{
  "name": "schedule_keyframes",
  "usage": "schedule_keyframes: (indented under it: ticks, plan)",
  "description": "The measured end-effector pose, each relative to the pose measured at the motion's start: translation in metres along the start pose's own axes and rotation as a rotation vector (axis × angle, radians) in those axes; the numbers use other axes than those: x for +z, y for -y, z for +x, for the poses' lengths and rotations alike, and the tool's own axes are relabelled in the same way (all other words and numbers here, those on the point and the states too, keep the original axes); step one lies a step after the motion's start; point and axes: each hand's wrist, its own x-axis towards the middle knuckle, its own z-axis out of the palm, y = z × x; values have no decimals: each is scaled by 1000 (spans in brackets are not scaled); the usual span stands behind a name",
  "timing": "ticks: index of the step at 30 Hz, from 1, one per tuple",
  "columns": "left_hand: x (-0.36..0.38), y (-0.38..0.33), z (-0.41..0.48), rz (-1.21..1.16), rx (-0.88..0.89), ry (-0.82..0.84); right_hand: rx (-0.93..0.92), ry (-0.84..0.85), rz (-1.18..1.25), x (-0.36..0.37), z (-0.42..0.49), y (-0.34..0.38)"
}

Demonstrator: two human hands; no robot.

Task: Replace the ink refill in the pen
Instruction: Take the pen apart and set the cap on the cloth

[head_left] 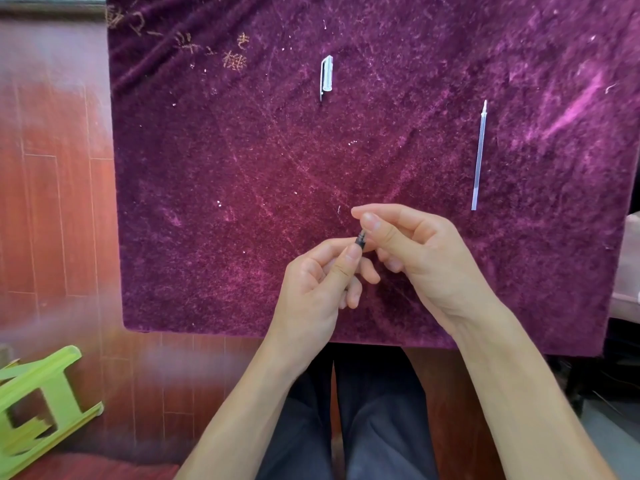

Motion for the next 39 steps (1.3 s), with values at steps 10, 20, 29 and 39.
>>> schedule_keyframes:
  ticks: [10, 20, 29, 39]
  plan:
    - [-5, -3, -2, 38, 11, 29, -32, -16, 10, 6, 2, 0]
    - [-17, -4, -1, -32, 1, 21, -45, -41, -17, 12, 13, 9]
    - [-28, -15, 7, -62, 27, 20, -193, -239, 0, 18, 48, 37]
    - [-36, -19, 21, -59, 4, 8, -416, -498, -413, 15, 124, 69]
